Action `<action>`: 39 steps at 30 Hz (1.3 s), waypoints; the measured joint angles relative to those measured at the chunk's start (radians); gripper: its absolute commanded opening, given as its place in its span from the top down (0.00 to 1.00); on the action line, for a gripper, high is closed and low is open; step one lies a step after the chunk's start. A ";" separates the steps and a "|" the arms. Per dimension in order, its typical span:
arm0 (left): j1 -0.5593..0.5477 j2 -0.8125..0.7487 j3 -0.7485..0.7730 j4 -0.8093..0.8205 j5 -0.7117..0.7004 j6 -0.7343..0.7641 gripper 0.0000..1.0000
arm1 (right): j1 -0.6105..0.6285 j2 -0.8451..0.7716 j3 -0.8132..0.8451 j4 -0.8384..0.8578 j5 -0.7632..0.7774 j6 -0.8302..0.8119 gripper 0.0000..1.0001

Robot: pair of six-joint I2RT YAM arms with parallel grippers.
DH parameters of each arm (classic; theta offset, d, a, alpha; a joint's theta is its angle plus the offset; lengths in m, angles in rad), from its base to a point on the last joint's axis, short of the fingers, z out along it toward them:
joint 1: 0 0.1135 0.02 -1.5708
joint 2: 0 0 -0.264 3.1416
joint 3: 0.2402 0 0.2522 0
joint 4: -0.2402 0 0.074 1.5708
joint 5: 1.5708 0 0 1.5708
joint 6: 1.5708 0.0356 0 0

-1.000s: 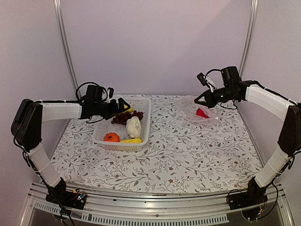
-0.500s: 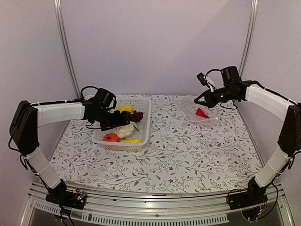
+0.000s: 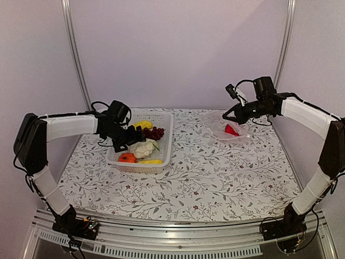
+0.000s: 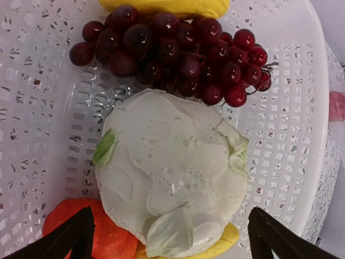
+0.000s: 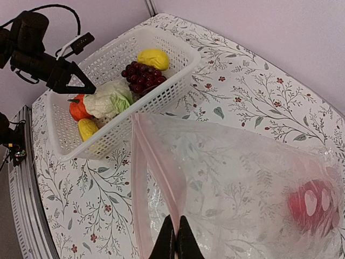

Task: Place the food in the zip-top bag and seal the zipper
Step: Adjust the fake vegetable in the bin.

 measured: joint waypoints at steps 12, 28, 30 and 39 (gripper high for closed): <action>0.059 0.087 0.023 0.028 0.117 -0.045 0.05 | 0.000 0.000 0.000 0.000 0.000 -0.005 1.00; 0.071 0.169 0.066 0.222 0.298 -0.098 0.18 | 0.000 0.000 0.000 -0.002 0.000 -0.011 1.00; 0.071 0.169 0.066 0.256 0.309 -0.105 0.18 | 0.000 0.000 0.000 -0.003 0.000 -0.012 1.00; 0.073 0.171 0.021 0.243 0.283 -0.111 0.19 | 0.000 0.000 0.000 -0.006 -0.001 -0.012 1.00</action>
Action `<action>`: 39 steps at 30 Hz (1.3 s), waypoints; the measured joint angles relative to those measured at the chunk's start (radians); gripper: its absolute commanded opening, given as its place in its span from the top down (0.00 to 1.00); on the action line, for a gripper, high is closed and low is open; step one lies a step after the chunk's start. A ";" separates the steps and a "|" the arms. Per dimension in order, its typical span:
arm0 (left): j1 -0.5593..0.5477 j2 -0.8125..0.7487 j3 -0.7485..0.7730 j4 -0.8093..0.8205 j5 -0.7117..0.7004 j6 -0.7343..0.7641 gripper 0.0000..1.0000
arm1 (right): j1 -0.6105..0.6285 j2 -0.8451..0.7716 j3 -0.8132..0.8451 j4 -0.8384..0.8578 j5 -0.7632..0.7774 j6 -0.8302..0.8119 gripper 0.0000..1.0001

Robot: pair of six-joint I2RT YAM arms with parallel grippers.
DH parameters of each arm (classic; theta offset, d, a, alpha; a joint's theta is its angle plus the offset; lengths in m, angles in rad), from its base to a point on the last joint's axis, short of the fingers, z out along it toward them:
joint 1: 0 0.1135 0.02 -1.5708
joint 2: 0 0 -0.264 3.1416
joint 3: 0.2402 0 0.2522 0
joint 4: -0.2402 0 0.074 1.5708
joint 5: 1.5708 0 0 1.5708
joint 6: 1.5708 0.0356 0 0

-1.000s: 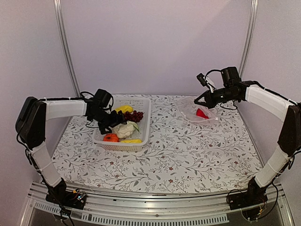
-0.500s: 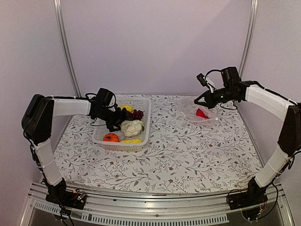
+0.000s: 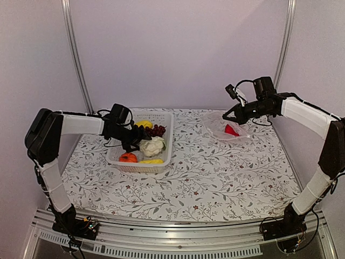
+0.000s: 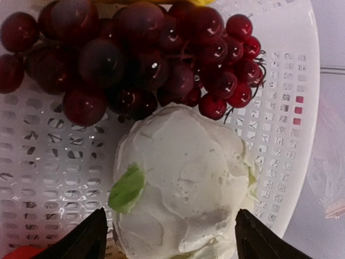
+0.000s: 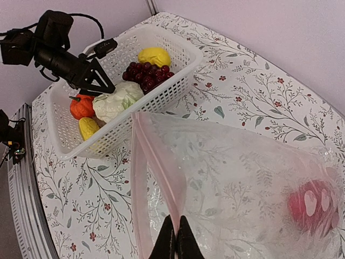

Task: Place the food in the zip-top bag and seal the zipper
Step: Adjust the fake vegetable in the bin.

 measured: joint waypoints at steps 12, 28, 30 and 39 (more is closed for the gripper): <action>0.006 -0.032 -0.086 0.067 0.026 -0.032 0.21 | 0.000 0.000 0.000 0.000 -0.007 -0.002 1.00; 0.009 0.013 -0.130 0.372 0.188 -0.134 0.46 | 0.000 0.000 0.000 -0.001 -0.021 -0.002 1.00; 0.010 0.012 -0.135 0.383 0.181 -0.137 0.46 | 0.000 0.000 0.000 -0.001 -0.021 -0.002 1.00; 0.010 0.014 -0.135 0.366 0.156 -0.140 0.54 | 0.000 0.000 0.000 -0.001 -0.023 -0.002 1.00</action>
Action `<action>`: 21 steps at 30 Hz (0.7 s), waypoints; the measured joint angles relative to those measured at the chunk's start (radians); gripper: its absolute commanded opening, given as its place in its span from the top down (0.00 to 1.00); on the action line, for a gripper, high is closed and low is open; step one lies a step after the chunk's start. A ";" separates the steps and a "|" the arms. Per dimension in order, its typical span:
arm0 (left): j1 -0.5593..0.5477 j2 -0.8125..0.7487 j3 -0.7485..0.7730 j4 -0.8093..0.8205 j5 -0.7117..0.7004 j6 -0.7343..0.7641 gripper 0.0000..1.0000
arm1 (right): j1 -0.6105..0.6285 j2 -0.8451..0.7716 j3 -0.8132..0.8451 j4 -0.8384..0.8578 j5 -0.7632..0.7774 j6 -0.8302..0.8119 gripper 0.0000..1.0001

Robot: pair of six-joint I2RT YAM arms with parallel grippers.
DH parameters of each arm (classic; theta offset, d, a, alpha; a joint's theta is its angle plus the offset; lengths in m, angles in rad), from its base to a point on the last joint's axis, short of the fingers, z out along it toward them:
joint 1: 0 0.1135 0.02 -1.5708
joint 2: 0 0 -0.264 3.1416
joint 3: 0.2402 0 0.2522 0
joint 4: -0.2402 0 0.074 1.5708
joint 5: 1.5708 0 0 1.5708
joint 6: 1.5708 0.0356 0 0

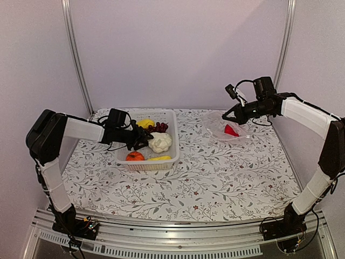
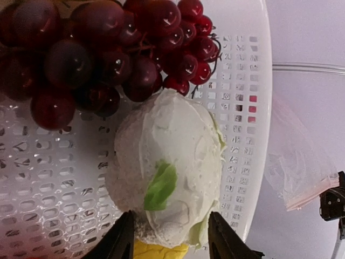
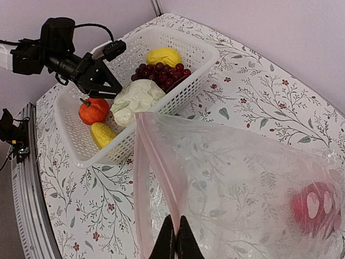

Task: Place the food in the zip-top bag and seal the zipper
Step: Adjust the fake vegetable in the bin, then pick up the fake vegetable from the bin.

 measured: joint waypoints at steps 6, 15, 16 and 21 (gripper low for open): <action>0.000 0.007 0.047 -0.142 -0.099 0.051 0.33 | 0.000 0.000 0.000 0.000 0.000 0.000 1.00; 0.000 0.009 0.069 -0.196 -0.141 0.088 0.21 | 0.000 0.001 0.000 -0.001 -0.003 0.000 1.00; 0.000 0.013 0.068 -0.179 -0.129 0.084 0.21 | 0.000 0.001 0.000 -0.001 -0.003 0.000 1.00; 0.000 0.064 0.066 -0.074 -0.058 0.074 0.21 | 0.000 0.002 0.000 -0.006 -0.004 0.000 1.00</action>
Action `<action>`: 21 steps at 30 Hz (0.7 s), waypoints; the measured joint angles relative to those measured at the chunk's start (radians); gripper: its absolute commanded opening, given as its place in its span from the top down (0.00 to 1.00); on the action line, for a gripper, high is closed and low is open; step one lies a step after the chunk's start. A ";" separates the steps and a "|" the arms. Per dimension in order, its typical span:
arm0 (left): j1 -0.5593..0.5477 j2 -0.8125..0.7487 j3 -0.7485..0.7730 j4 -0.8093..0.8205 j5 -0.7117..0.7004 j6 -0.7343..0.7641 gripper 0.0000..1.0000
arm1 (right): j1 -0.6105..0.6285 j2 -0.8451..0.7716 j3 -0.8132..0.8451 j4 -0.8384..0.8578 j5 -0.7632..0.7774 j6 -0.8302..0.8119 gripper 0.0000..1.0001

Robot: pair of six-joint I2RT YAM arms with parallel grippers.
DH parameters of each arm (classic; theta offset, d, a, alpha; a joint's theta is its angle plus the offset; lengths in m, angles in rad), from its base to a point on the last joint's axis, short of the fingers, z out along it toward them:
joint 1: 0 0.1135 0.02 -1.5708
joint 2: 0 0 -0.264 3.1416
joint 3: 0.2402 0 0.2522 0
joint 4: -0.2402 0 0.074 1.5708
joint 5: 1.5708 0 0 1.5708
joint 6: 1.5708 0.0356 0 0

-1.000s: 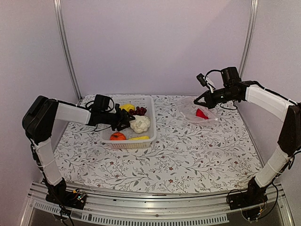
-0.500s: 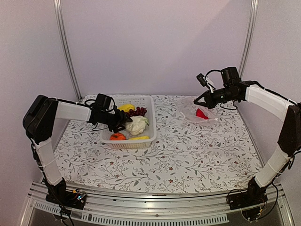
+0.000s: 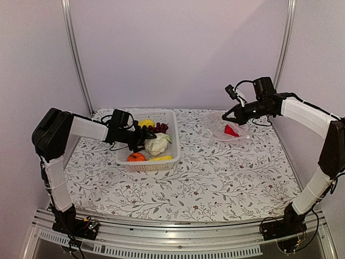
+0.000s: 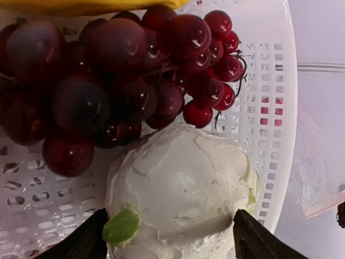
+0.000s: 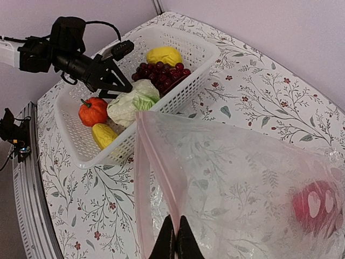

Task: Place the food in the zip-top bag and seal the zipper
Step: Pick up the fake vegetable from the bin.

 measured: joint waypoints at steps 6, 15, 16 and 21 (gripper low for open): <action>-0.005 0.076 0.018 0.109 0.113 0.006 0.36 | 0.000 0.003 0.000 -0.002 -0.002 0.000 1.00; -0.010 0.061 -0.004 0.145 0.104 0.034 0.86 | 0.000 0.010 0.000 -0.006 -0.006 0.000 1.00; -0.011 0.048 -0.012 0.143 0.093 0.047 0.89 | 0.000 0.010 0.000 -0.008 -0.007 0.000 1.00; -0.012 -0.045 -0.021 0.106 0.030 0.109 0.89 | 0.001 0.018 0.000 -0.009 -0.013 0.001 1.00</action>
